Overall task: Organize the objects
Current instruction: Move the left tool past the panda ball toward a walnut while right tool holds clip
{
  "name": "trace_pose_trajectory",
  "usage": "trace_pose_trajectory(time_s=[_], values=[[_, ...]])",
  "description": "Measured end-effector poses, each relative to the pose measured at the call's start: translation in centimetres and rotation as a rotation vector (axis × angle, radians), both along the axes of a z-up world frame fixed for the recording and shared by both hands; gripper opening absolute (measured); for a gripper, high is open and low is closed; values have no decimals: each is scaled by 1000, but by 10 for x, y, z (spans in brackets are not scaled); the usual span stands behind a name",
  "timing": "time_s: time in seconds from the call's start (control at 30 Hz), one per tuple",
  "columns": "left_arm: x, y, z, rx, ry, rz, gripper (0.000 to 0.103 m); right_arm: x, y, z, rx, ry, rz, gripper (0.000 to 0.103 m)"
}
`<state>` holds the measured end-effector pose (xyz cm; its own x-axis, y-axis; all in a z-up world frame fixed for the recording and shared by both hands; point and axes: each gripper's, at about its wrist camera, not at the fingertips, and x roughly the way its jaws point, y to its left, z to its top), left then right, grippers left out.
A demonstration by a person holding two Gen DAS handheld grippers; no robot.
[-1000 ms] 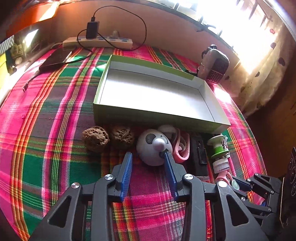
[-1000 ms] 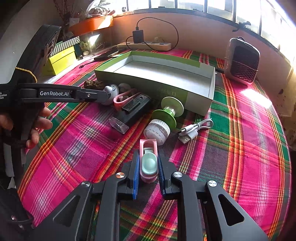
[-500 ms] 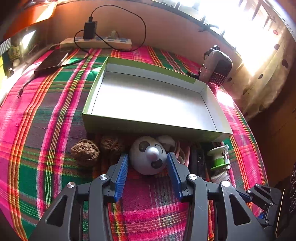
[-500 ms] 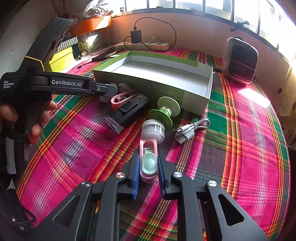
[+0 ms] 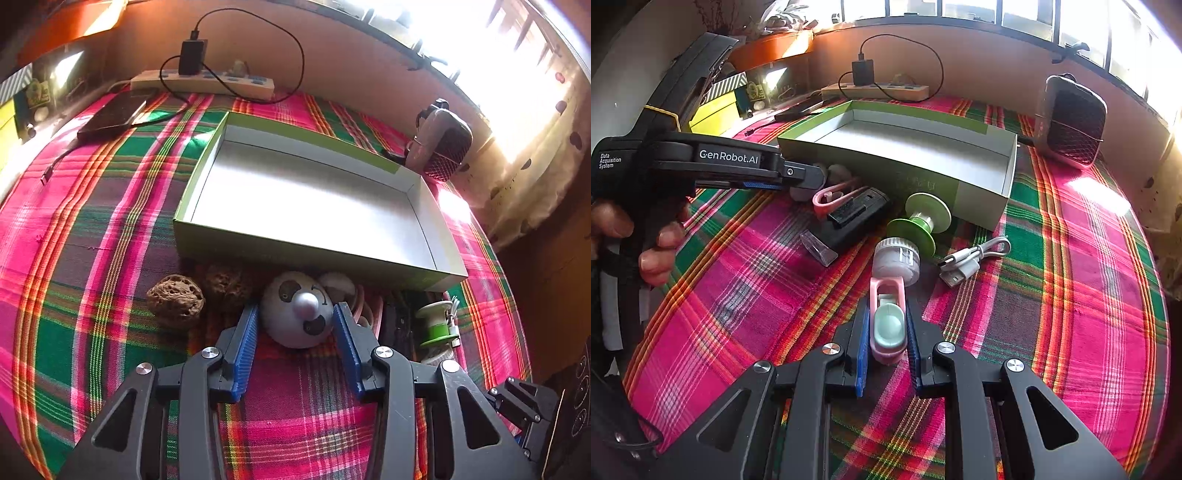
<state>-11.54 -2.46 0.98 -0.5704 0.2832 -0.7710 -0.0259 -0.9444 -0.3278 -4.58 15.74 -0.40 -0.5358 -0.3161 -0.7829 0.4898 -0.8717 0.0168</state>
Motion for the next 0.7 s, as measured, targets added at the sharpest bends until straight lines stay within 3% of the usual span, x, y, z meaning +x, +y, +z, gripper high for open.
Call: trace_pose_trajectory(time_s=[0.07,0.17,0.43,0.7], values=[[2,-2,2,5,8,-1,35,0,-1,0,0,0,0,19],[4,-3,6,-13,33,2,16,1,-1,0,0,0,-1,19],[5,-6,5,3,16,-1,16,1,-2,0,3,2,-2,19],[21,-22,3,-158,31,4,24,1,-3,0,-1,-1,-3,19]])
